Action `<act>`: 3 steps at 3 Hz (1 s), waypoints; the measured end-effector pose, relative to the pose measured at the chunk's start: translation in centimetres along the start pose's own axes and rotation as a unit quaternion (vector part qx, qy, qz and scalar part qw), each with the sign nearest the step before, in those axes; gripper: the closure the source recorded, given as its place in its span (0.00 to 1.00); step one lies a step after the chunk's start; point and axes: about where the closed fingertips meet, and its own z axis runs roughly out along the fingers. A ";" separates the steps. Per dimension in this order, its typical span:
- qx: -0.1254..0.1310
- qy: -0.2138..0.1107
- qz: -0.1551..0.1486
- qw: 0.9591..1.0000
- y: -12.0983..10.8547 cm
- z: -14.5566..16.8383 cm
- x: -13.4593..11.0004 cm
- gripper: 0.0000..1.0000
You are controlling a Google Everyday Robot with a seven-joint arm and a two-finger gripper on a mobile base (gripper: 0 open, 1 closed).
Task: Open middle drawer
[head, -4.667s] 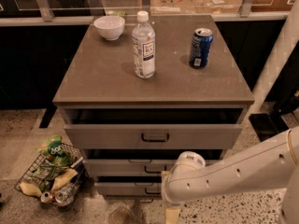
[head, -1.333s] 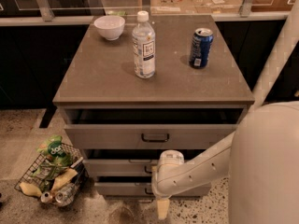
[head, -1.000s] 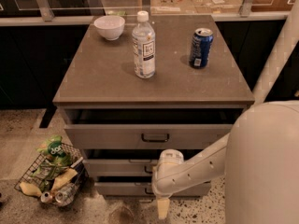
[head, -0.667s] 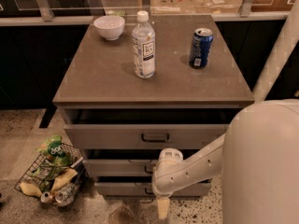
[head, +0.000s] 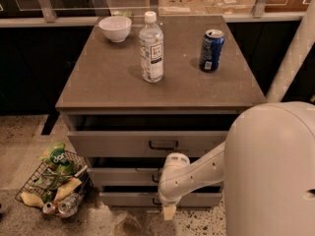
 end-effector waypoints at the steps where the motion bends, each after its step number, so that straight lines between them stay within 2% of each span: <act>1: 0.000 0.000 0.000 1.000 0.1 0.0 0.1 0.49; 3: -0.001 0.000 0.000 1.000 0.1 -0.6 0.0 0.94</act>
Offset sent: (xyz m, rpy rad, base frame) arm -0.0009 -0.0005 -0.0003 -0.0002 0.0007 -0.0003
